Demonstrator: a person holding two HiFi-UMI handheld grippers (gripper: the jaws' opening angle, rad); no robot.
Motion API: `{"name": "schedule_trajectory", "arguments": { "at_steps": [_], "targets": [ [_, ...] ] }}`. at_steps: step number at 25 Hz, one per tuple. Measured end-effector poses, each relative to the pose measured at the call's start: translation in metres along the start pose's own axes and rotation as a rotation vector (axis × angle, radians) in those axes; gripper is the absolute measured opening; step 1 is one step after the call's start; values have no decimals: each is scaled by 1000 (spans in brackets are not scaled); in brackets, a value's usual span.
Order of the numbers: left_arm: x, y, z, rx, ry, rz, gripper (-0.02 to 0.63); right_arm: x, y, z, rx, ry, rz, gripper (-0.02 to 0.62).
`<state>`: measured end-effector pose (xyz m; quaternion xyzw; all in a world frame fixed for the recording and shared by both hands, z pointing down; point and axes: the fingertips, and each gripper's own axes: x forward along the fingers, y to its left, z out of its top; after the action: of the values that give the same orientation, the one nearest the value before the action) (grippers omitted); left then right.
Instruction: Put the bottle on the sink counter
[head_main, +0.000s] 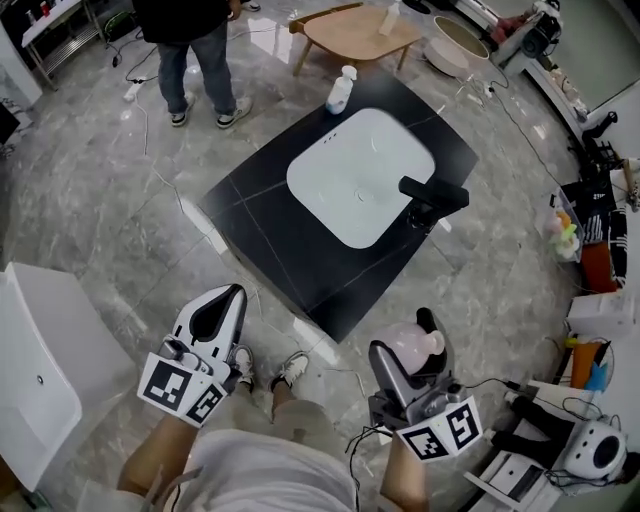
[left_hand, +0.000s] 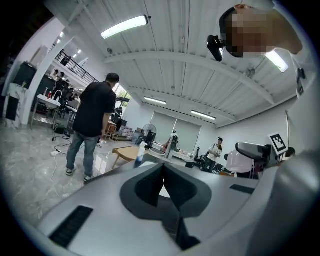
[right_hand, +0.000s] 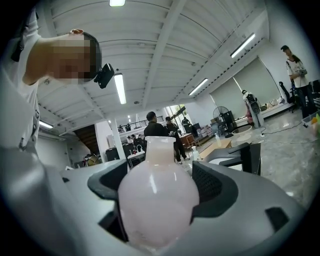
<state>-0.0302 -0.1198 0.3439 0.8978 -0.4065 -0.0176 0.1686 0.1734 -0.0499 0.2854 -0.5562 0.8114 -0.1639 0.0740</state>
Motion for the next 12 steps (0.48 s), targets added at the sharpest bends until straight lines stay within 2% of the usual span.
{"name": "schedule_trajectory", "arguments": {
  "at_steps": [5, 12],
  "targets": [
    [0, 13, -24, -19, 20, 37, 14, 17, -11, -27, -43, 35, 11, 411],
    [10, 15, -49, -71, 9, 40, 14, 37, -32, -69, -87, 66, 21, 411]
  ]
}}
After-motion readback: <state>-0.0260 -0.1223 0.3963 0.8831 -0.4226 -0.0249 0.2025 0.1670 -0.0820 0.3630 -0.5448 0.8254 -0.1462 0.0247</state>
